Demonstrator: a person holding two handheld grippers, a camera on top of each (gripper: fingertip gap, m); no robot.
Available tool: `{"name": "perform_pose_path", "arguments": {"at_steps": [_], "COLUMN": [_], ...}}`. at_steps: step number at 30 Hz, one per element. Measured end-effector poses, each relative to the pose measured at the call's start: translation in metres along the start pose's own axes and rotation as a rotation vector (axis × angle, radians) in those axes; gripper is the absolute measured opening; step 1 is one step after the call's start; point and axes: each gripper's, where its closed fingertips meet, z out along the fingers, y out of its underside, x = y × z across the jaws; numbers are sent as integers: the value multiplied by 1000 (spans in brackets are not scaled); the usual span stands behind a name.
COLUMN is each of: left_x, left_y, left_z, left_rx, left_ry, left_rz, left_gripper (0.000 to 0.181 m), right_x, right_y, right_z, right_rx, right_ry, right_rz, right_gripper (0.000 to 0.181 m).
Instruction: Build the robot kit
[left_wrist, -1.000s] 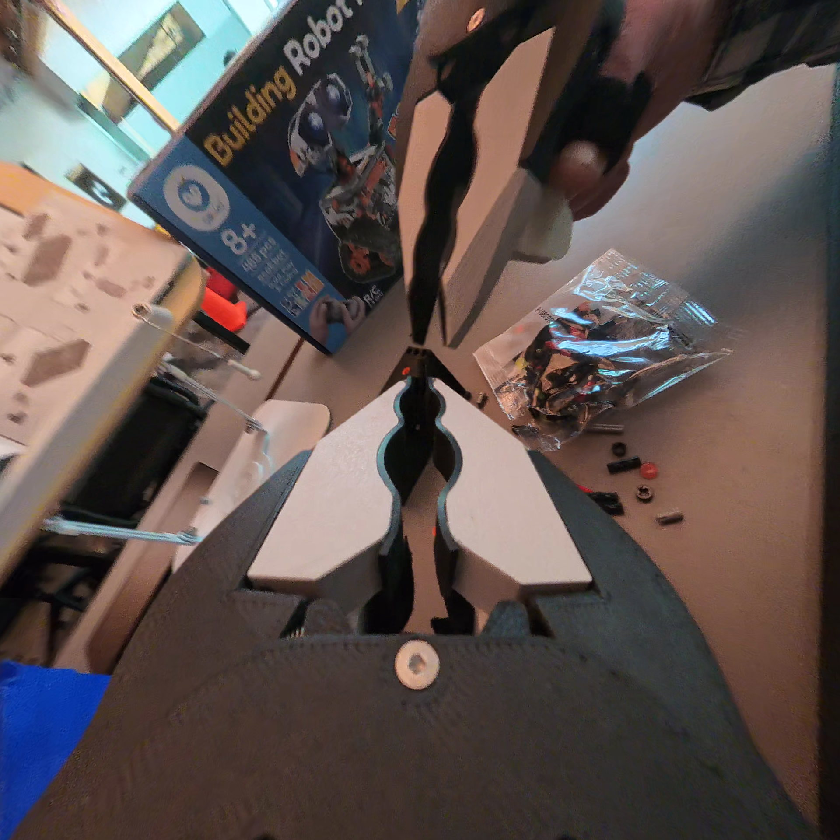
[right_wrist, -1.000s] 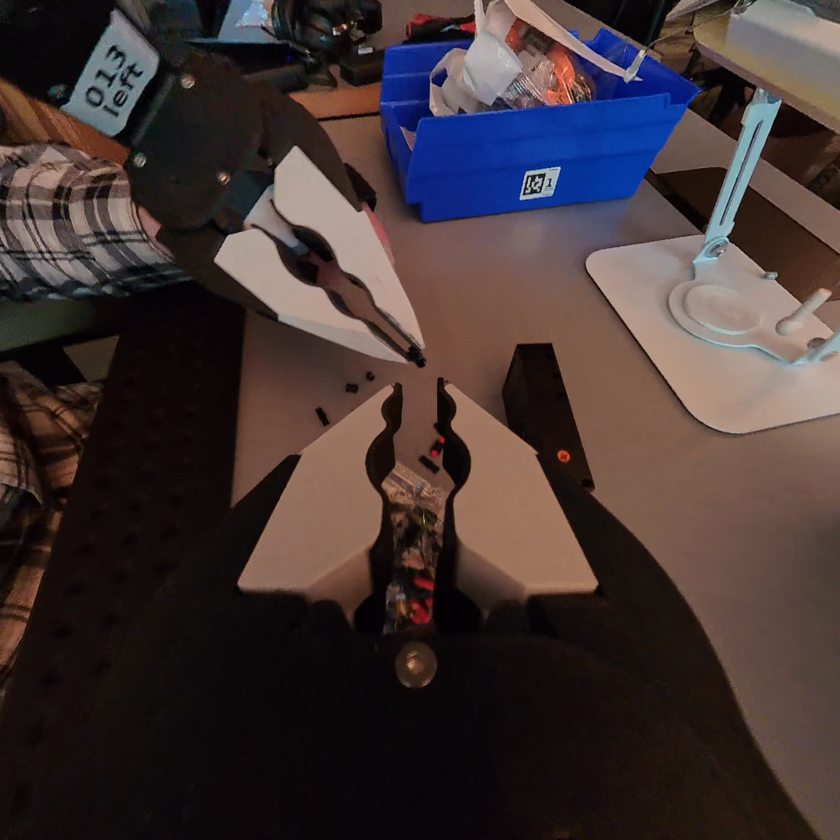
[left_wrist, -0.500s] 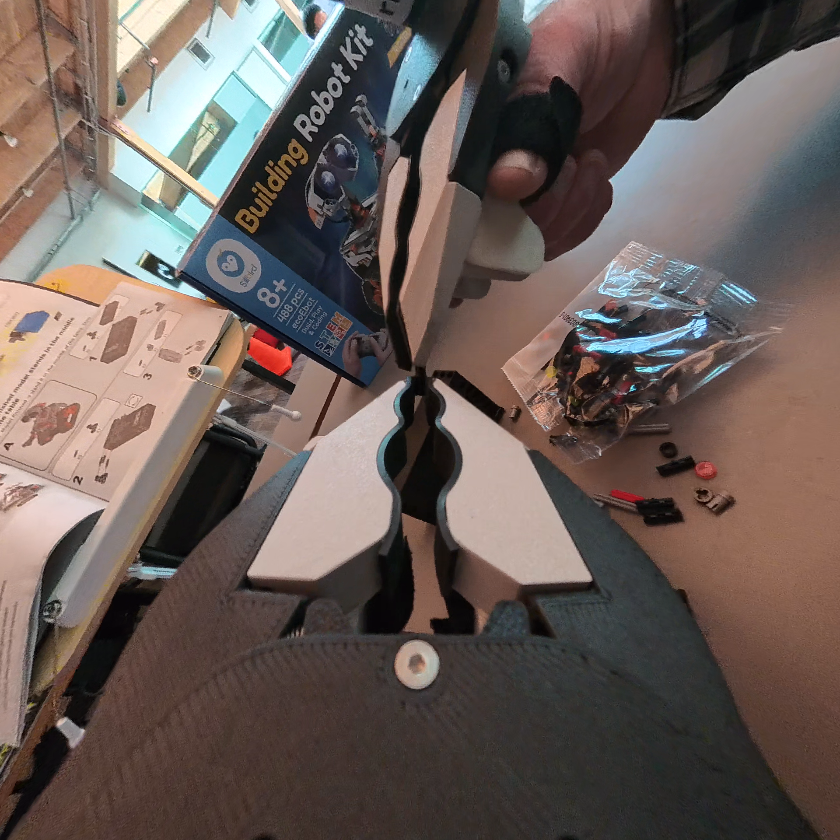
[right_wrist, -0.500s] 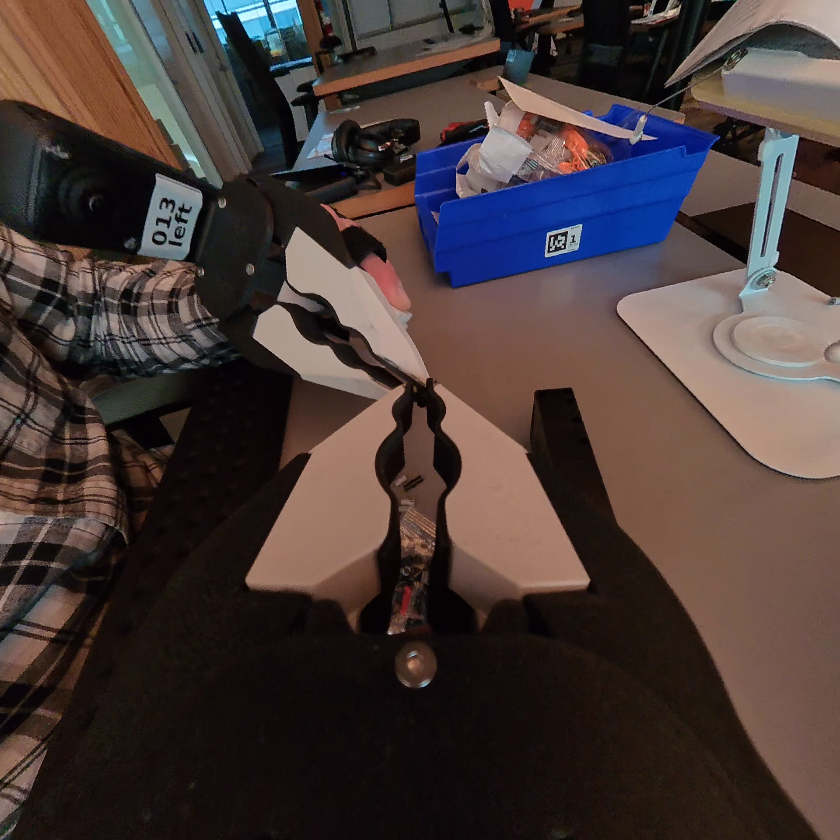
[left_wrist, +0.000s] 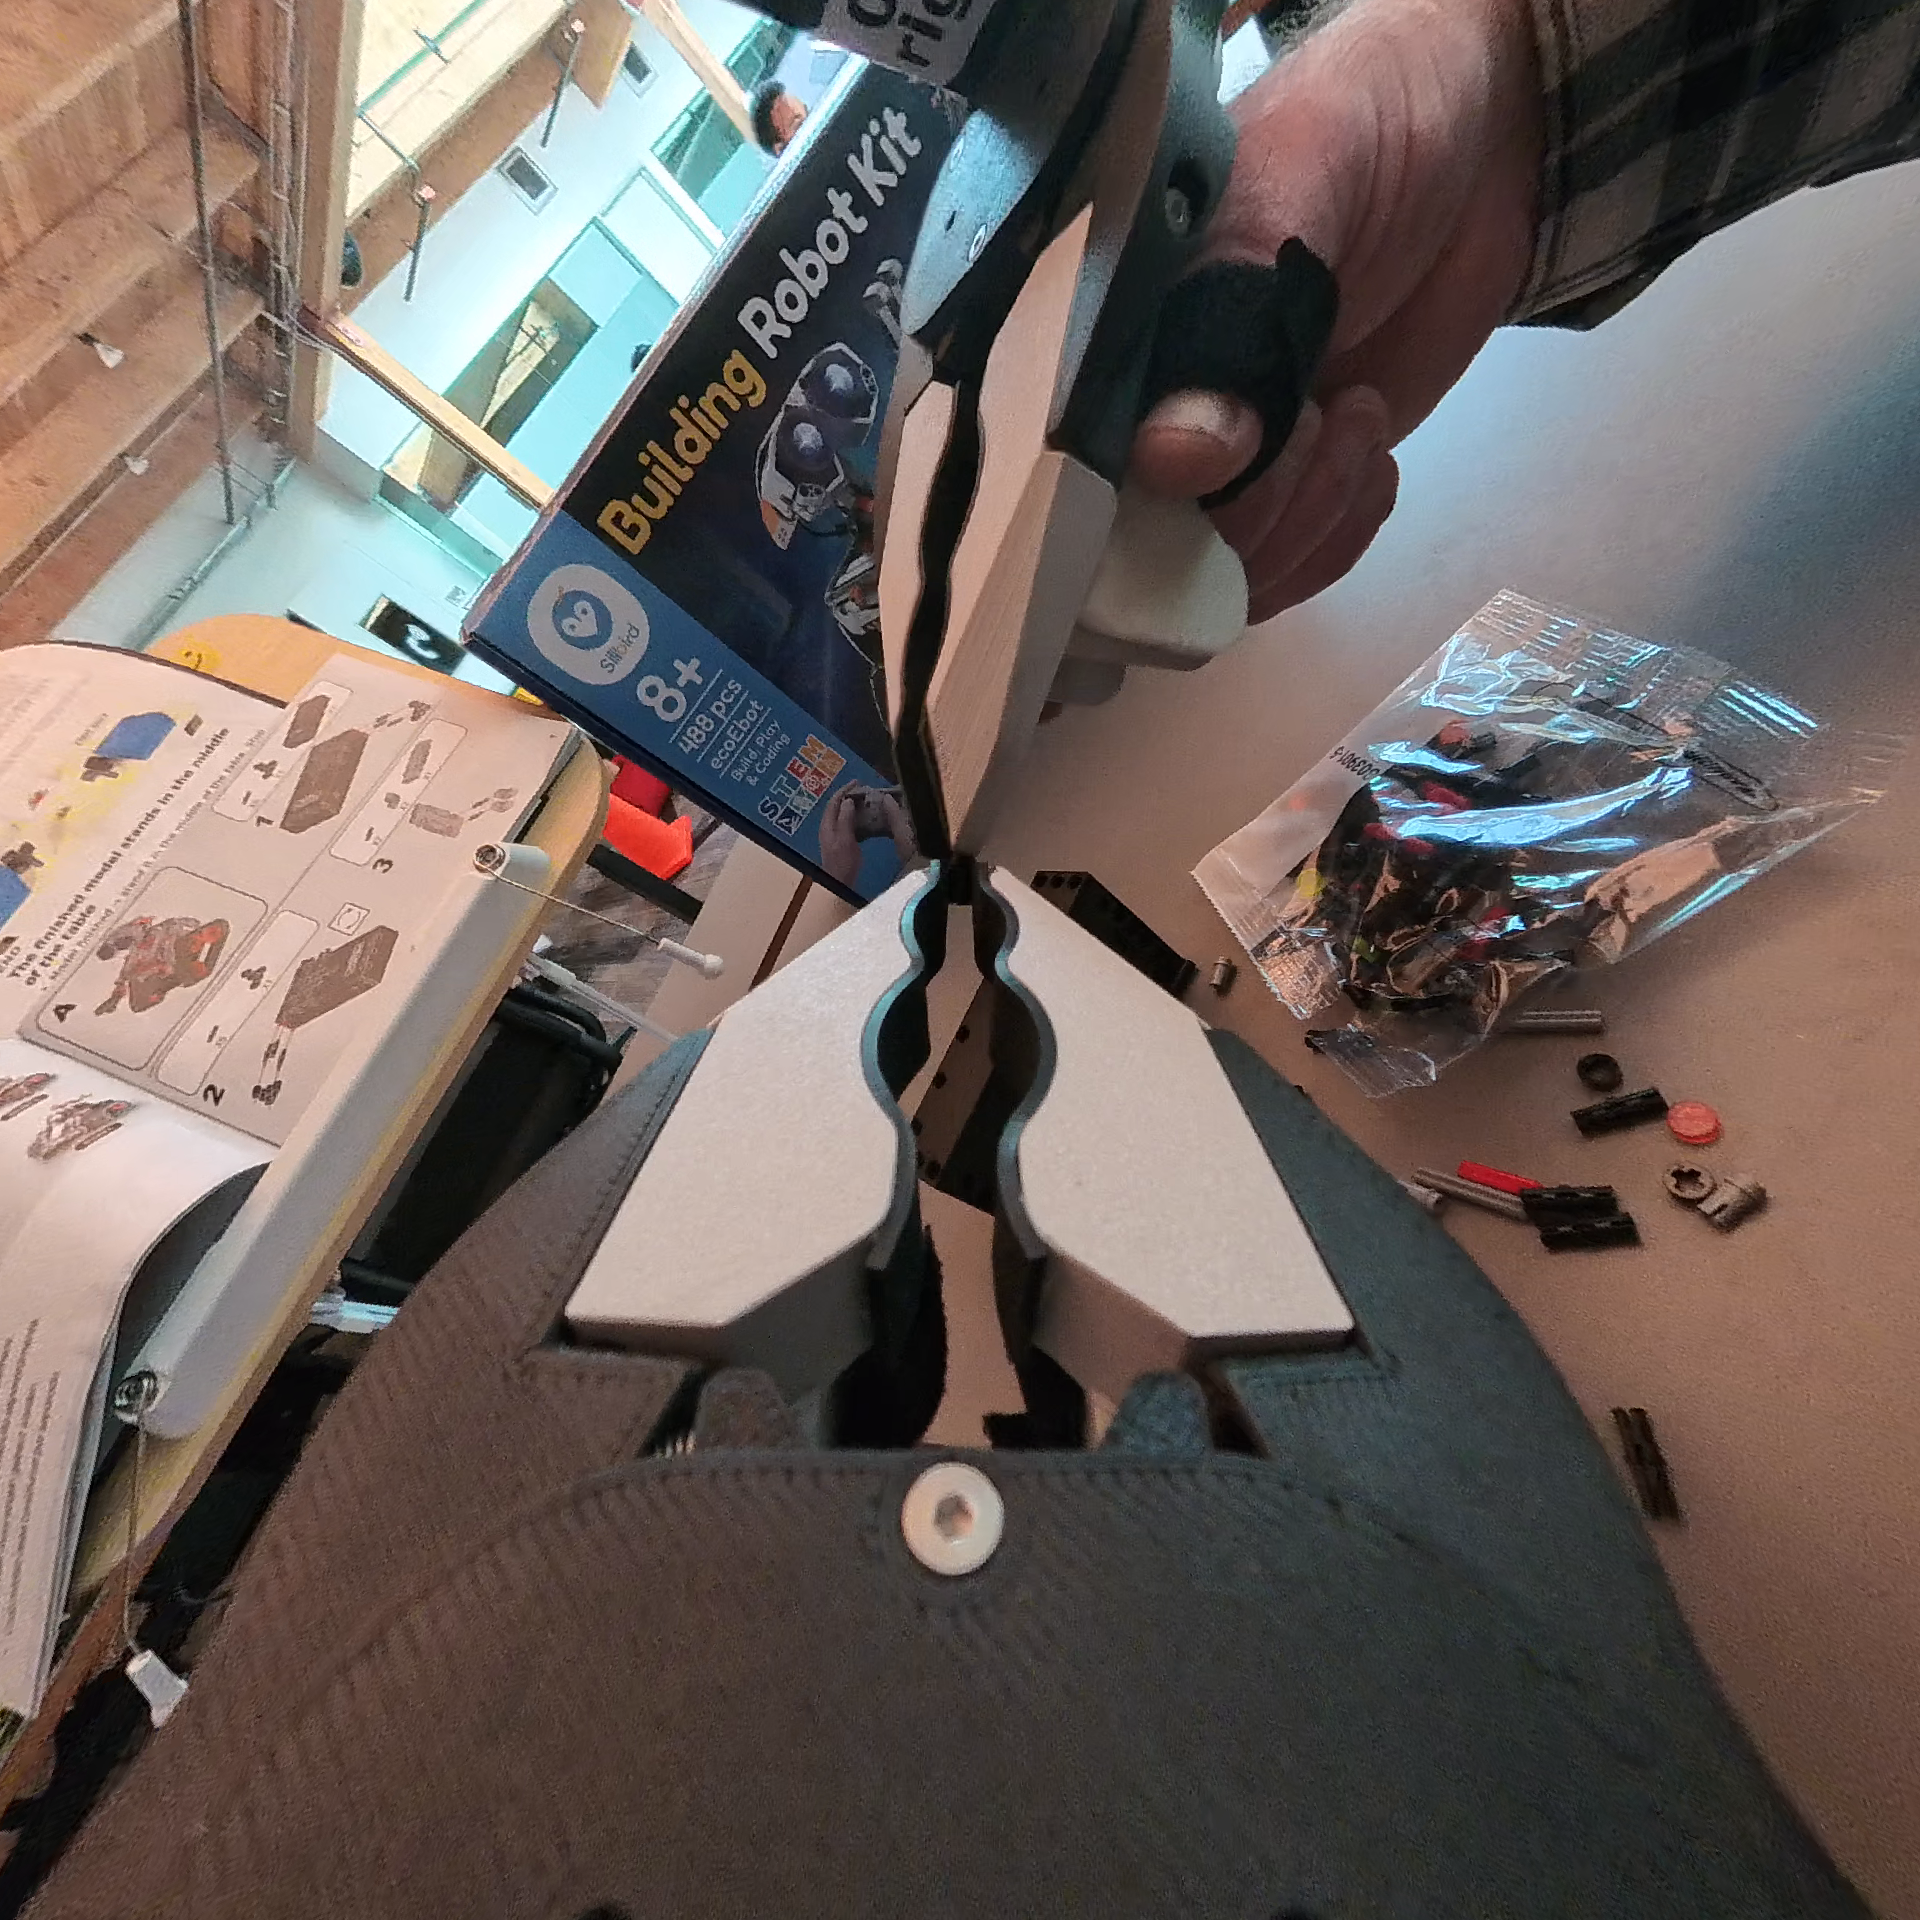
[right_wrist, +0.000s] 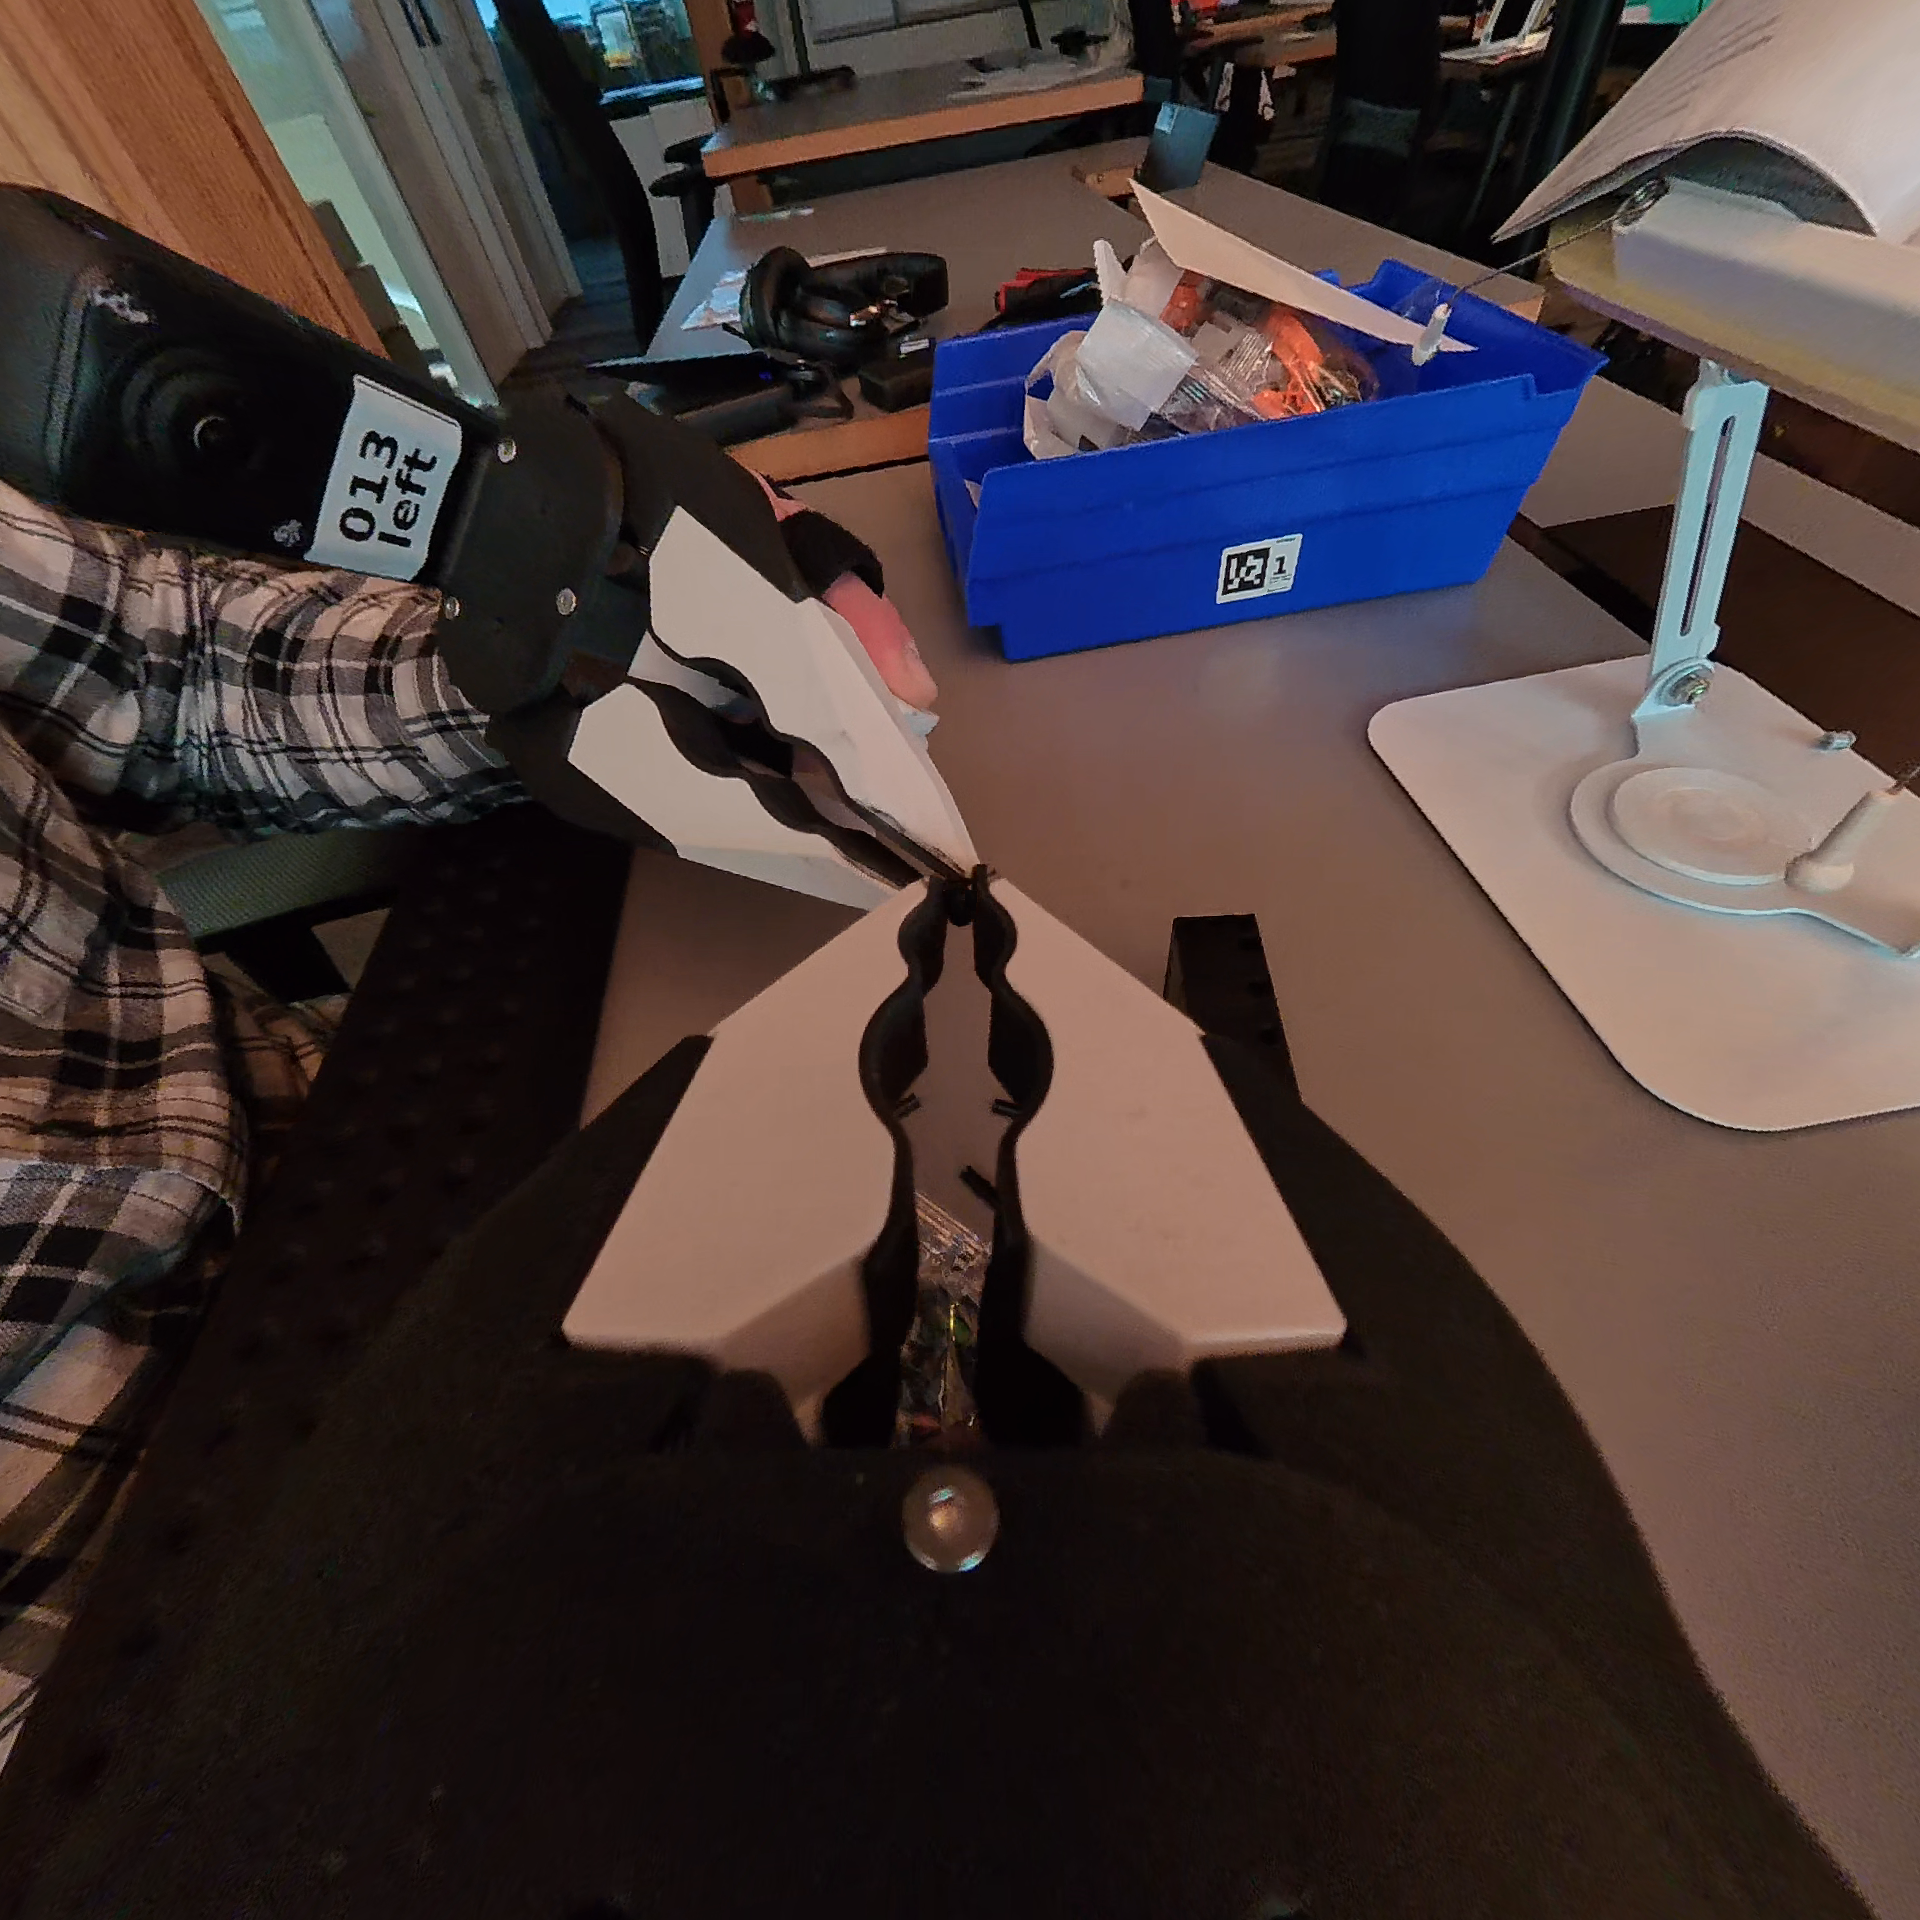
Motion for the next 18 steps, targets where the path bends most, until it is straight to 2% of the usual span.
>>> {"name": "perform_pose_path", "arguments": {"at_steps": [4, 5, 8, 18], "left_x": [-2, -4, -6, -11], "left_y": [-2, -3, -3, -1], "left_z": [-1, -1, -1, 1], "left_rx": [18, 23, 25, 30], "left_ry": [-16, -25, -28, -35], "left_rz": [-12, -11, -21, -34], "left_gripper": [2, 2, 2, 2], "right_x": [2, 3, 2, 6], "right_y": [-1, -1, -2, -6], "right_z": [-1, -1, -1, 1], "right_rx": [7, 6, 19, 21], "right_ry": [-5, -3, -9, 28], "right_rz": [12, 13, 14, -21], "right_gripper": [3, 8, 3, 2]}}
